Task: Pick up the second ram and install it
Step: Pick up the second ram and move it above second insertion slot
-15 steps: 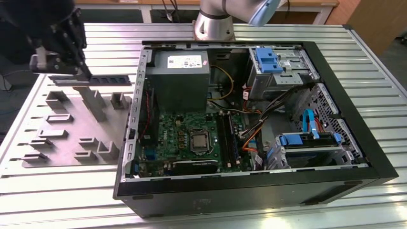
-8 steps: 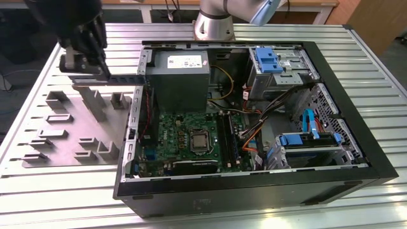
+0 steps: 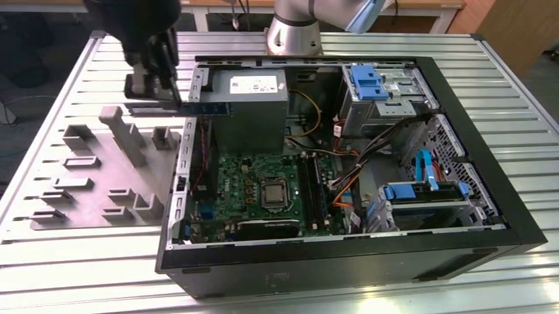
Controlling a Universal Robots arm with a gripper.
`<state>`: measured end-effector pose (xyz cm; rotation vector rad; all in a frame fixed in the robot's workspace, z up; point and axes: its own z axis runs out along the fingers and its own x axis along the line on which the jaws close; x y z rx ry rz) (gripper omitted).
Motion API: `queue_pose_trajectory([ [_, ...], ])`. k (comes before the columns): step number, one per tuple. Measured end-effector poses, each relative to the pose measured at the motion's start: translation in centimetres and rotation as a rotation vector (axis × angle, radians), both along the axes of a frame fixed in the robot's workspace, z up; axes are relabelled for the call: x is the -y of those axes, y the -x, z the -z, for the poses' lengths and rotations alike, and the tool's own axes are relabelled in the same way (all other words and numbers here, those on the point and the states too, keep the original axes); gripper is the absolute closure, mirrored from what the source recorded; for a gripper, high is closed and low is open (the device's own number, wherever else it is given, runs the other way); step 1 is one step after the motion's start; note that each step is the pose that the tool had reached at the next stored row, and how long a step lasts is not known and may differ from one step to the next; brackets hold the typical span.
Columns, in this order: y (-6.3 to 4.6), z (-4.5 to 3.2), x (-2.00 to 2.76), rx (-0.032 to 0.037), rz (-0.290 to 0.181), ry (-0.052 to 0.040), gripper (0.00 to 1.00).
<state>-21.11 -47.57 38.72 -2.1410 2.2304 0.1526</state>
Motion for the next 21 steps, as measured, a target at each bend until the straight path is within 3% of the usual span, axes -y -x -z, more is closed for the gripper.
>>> queue_pose_trajectory([
  [21,-9.6,0.06,0.00,0.0000,0.000,0.0000,0.88],
])
